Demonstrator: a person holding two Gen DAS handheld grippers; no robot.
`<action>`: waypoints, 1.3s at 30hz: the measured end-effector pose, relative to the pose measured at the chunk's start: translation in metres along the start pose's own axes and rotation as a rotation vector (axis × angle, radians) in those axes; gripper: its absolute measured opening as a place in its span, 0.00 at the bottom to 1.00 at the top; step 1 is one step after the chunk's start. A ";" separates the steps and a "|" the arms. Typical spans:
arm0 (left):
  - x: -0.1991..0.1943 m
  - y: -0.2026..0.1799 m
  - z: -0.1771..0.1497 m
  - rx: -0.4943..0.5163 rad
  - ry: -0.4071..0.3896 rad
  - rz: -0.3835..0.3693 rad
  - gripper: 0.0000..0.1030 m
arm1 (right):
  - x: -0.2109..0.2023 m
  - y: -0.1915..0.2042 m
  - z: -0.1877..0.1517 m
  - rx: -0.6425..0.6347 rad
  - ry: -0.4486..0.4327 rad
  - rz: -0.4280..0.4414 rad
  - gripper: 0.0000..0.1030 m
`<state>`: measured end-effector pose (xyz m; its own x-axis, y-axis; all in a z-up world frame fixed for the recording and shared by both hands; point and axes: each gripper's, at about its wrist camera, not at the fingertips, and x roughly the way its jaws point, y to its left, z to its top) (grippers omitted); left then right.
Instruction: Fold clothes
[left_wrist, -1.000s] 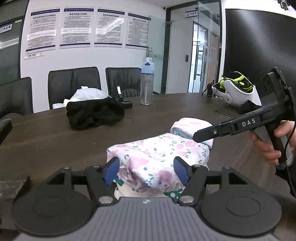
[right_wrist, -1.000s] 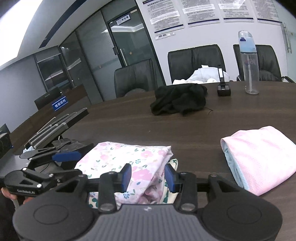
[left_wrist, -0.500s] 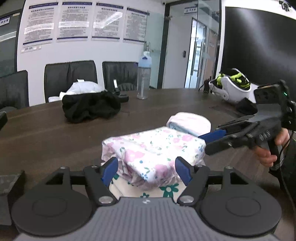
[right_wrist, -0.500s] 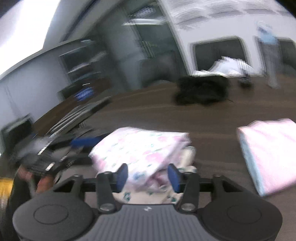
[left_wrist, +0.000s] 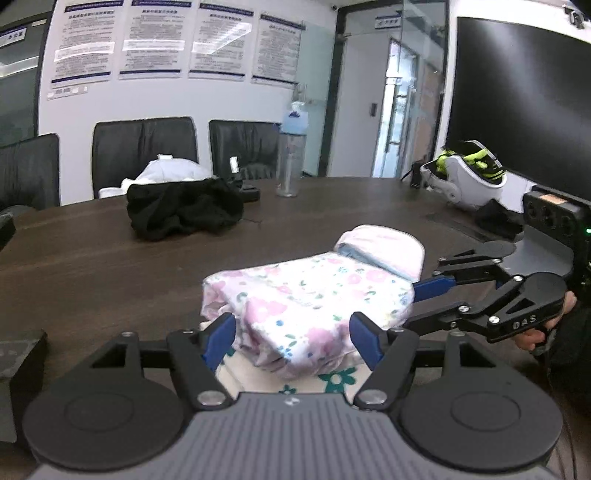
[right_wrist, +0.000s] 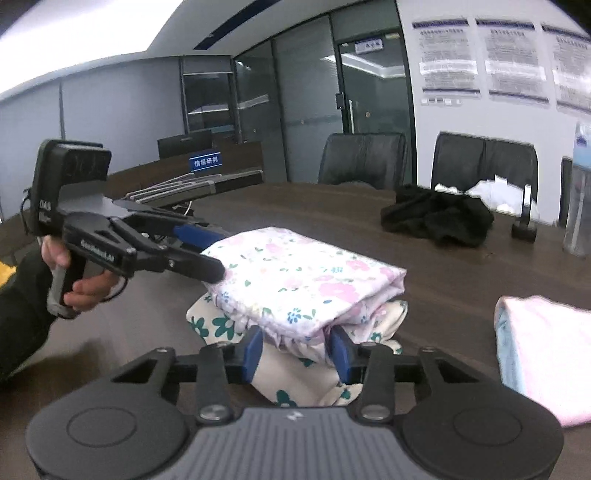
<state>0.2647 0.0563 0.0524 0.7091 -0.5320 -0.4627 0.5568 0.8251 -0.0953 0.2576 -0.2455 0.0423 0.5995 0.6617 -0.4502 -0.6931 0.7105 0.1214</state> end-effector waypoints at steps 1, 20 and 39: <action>0.001 0.000 0.000 -0.001 0.004 0.008 0.68 | -0.002 0.000 0.001 -0.004 -0.006 0.002 0.38; -0.104 -0.062 0.026 -0.265 -0.085 0.330 0.98 | -0.077 0.070 0.017 0.086 0.039 -0.494 0.78; -0.162 -0.178 -0.140 -0.336 0.081 0.488 1.00 | -0.132 0.200 -0.118 0.330 0.097 -0.600 0.97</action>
<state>-0.0102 0.0222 0.0215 0.8059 -0.0705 -0.5878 -0.0020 0.9925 -0.1219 -0.0074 -0.2190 0.0210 0.7923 0.1184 -0.5986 -0.0861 0.9929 0.0824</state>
